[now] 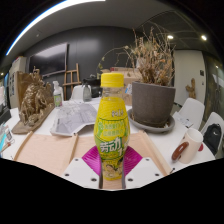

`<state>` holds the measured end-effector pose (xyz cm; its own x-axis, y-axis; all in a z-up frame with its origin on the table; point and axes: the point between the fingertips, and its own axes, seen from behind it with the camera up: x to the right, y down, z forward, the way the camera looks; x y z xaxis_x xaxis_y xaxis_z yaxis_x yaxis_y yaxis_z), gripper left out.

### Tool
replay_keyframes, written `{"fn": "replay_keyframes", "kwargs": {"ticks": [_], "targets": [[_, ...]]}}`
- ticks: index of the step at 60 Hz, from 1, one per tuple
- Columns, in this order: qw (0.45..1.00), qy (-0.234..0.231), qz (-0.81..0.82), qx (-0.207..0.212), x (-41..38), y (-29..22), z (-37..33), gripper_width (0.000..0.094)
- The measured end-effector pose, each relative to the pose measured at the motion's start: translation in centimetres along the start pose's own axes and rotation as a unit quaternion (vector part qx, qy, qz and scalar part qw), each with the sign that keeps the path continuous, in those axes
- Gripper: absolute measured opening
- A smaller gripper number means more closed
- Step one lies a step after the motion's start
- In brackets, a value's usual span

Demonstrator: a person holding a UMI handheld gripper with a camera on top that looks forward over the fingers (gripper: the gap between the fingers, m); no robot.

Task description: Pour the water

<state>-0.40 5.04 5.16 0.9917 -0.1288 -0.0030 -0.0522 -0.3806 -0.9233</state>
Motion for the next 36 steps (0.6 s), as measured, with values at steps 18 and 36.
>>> {"fn": "replay_keyframes", "kwargs": {"ticks": [18, 36], "targets": [[0.993, -0.058, 0.106, 0.006, -0.9, -5.3, -3.4, 0.0246], [0.860, -0.205, 0.468, 0.014, 2.9, -14.8, -7.6, 0.0243]]}}
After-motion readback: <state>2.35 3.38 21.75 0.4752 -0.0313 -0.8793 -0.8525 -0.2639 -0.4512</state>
